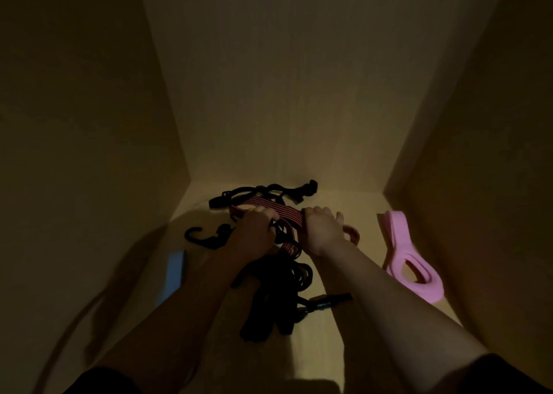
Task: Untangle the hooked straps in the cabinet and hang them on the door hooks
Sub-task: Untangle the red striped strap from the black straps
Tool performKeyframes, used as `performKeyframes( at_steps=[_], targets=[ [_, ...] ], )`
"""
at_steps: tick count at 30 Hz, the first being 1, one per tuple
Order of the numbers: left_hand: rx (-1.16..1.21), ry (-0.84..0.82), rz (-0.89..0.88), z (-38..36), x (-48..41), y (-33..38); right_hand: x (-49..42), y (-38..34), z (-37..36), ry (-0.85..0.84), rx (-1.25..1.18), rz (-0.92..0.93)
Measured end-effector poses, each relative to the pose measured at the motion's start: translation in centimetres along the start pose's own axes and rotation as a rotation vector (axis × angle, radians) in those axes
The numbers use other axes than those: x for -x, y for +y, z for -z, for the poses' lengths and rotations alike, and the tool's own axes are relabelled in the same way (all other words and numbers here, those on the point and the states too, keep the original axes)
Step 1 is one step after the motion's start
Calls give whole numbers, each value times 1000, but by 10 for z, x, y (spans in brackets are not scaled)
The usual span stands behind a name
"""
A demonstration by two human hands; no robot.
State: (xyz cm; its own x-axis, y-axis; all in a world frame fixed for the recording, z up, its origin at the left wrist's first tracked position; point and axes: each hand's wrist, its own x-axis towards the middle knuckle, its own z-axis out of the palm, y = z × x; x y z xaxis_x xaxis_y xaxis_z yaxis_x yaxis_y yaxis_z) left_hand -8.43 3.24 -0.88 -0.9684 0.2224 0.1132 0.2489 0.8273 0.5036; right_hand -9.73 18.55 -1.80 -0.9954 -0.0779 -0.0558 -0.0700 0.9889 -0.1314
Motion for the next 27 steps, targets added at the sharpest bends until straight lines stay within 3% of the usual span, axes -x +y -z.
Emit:
performKeyframes(
  at_steps=[11,17,23,27],
  targets=[
    [354,147,109,0,-1,3,17,-2,30,297,-488,23],
    [8,173,3,15,-14,21,23,-9,67,390,-568,154],
    [356,179,-3,20,-30,28,36,-12,102,500,-829,194],
    [397,131,-17,24,-28,34,44,-12,106,522,-988,154]
  ],
)
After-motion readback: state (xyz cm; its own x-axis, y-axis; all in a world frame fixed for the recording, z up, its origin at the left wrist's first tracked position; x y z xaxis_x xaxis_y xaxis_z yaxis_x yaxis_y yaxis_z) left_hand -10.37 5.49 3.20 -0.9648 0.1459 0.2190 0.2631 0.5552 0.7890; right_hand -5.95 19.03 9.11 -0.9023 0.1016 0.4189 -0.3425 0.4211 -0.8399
